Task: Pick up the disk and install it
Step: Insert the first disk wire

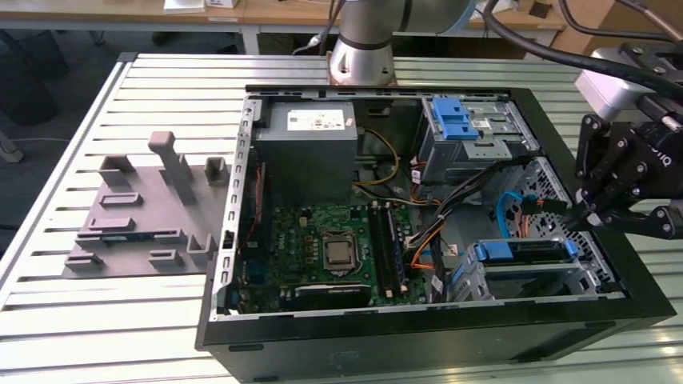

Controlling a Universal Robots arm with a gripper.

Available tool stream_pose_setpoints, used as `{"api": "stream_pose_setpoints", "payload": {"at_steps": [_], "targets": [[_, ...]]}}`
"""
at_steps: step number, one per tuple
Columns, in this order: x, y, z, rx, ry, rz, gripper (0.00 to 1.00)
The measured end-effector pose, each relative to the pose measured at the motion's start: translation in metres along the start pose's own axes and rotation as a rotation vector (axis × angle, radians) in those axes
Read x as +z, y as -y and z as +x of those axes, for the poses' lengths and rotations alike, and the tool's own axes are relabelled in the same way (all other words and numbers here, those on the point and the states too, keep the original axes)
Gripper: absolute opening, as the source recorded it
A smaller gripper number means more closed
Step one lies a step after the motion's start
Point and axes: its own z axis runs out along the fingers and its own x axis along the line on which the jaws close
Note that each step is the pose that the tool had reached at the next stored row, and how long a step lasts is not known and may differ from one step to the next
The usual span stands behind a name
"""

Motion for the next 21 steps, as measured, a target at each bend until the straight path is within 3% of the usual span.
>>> {"api": "stream_pose_setpoints", "payload": {"at_steps": [9, 14, 17, 21], "targets": [[0.0002, 0.0091, -0.0032, 0.0, -0.0003, 0.0, 0.11], [0.0005, 0.0091, -0.0119, 0.0, -0.0007, 0.0, 0.11], [0.0019, 0.009, -0.0184, 0.002, -0.0043, -0.0008, 0.11], [0.0062, 0.0089, -0.0201, 0.027, -0.01, -0.0066, 0.11]]}}
